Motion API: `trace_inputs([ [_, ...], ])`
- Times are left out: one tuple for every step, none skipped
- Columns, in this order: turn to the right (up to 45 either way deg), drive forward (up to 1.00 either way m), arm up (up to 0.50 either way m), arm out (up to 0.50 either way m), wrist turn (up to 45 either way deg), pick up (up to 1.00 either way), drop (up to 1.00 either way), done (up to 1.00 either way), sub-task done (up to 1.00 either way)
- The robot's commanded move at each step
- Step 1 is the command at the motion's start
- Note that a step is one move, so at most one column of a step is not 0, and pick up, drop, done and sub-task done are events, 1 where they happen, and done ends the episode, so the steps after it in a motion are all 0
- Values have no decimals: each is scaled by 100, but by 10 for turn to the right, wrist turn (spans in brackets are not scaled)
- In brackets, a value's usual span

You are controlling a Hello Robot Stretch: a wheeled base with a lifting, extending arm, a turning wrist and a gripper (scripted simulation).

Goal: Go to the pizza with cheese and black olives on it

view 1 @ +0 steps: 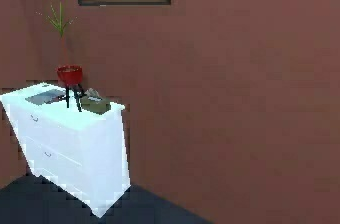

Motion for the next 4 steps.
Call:
trace_inputs([
  [450,0,0,0,0,0,0,0,0],
  [450,0,0,0,0,0,0,0,0],
  [210,0,0,0,0,0,0,0,0],
  [0,100,0,0,0,0,0,0,0],
])
